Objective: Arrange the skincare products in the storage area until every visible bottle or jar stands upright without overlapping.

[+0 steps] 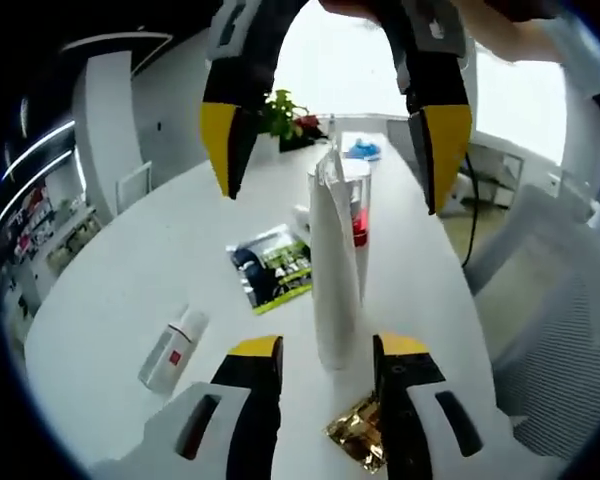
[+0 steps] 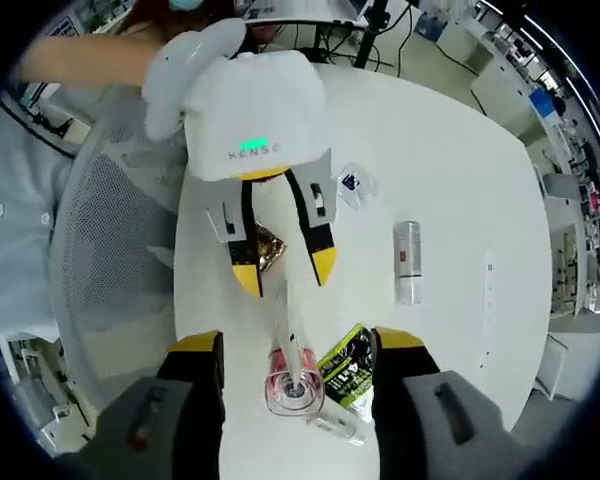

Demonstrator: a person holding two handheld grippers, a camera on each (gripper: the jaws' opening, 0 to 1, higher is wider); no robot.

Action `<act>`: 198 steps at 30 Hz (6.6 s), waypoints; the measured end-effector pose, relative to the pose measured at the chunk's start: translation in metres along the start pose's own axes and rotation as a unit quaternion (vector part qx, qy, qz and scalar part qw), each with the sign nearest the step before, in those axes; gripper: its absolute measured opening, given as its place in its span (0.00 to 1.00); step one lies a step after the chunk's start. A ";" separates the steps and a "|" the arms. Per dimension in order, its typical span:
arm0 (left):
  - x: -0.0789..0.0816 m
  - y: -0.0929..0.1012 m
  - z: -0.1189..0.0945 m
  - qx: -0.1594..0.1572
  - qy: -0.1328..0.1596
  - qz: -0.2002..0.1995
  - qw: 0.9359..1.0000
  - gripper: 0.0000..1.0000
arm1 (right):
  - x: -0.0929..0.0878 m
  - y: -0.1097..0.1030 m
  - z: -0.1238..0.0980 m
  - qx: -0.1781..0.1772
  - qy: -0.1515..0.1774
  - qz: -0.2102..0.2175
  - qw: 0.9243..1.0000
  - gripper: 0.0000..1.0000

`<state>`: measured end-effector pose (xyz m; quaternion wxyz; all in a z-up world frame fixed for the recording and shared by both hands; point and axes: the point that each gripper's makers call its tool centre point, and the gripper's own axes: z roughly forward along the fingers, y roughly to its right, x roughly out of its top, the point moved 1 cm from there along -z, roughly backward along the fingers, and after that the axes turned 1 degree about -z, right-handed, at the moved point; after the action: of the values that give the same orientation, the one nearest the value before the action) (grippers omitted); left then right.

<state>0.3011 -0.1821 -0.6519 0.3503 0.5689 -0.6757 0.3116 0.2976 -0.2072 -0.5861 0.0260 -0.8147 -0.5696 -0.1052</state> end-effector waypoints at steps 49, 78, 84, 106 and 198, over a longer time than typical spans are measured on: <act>0.014 0.005 -0.119 0.157 0.038 -0.102 0.982 0.97 | -0.056 -0.015 -0.046 -0.164 0.183 0.198 0.949 1.00; 0.015 0.012 -0.143 0.186 0.041 -0.107 0.976 0.97 | -0.083 -0.045 -0.043 -0.203 0.203 0.279 0.916 1.00; 0.018 0.015 -0.143 0.185 0.048 -0.108 0.976 0.97 | -0.084 -0.053 -0.031 -0.191 0.224 0.309 0.904 0.97; 0.018 0.027 -0.134 0.168 0.050 -0.112 0.978 0.97 | -0.135 -0.034 -0.009 -0.173 0.250 0.390 0.869 0.51; -0.010 0.031 -0.123 0.136 0.031 -0.161 0.977 0.97 | -0.288 0.043 0.098 -0.105 -0.014 0.563 0.820 0.27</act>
<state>0.2859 -0.0711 -0.5921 0.3363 0.7024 -0.5155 0.3575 0.2567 -0.4718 -0.7360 -0.0125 -0.9927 0.0022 -0.1203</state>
